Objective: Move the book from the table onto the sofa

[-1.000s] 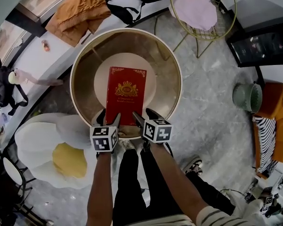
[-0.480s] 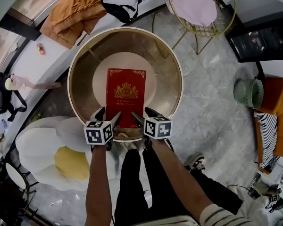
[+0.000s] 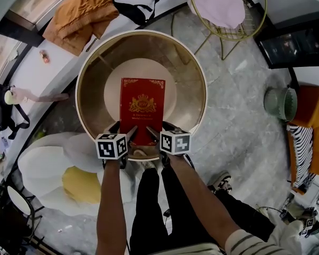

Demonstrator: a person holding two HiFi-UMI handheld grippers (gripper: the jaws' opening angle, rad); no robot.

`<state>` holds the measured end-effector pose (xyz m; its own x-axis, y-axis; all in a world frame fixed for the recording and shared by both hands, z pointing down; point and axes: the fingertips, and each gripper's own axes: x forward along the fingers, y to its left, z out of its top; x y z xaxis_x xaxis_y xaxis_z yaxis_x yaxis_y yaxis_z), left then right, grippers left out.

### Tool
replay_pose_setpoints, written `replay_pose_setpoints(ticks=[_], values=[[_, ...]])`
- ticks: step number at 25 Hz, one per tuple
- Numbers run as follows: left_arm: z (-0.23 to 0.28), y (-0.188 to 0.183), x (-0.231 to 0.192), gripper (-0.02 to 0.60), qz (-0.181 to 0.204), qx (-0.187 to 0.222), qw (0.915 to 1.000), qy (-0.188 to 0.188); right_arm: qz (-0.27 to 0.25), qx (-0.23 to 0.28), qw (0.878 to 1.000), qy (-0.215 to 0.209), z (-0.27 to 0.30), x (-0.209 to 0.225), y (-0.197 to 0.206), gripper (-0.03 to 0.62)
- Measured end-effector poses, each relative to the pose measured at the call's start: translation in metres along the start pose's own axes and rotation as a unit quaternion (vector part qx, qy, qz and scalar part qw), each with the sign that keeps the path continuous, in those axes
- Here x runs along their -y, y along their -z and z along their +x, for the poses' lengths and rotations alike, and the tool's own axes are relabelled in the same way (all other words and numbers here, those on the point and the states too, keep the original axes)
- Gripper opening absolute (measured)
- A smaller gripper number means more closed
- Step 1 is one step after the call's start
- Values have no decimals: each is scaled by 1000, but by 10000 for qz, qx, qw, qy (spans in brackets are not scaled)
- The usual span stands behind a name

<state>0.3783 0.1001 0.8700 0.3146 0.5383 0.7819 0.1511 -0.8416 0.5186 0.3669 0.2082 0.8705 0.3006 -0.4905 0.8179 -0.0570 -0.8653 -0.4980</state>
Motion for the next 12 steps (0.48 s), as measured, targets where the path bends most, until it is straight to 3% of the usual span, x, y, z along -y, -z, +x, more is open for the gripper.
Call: replay_pose_setpoints(ticks=[5, 12], values=[[3, 5, 0, 325, -117, -47, 9999, 72, 153, -7, 9998, -89, 4, -2, 3, 313], [0, 10, 5, 324, -285, -195, 9993, 131, -59, -72, 10000, 15, -5, -2, 3, 302]])
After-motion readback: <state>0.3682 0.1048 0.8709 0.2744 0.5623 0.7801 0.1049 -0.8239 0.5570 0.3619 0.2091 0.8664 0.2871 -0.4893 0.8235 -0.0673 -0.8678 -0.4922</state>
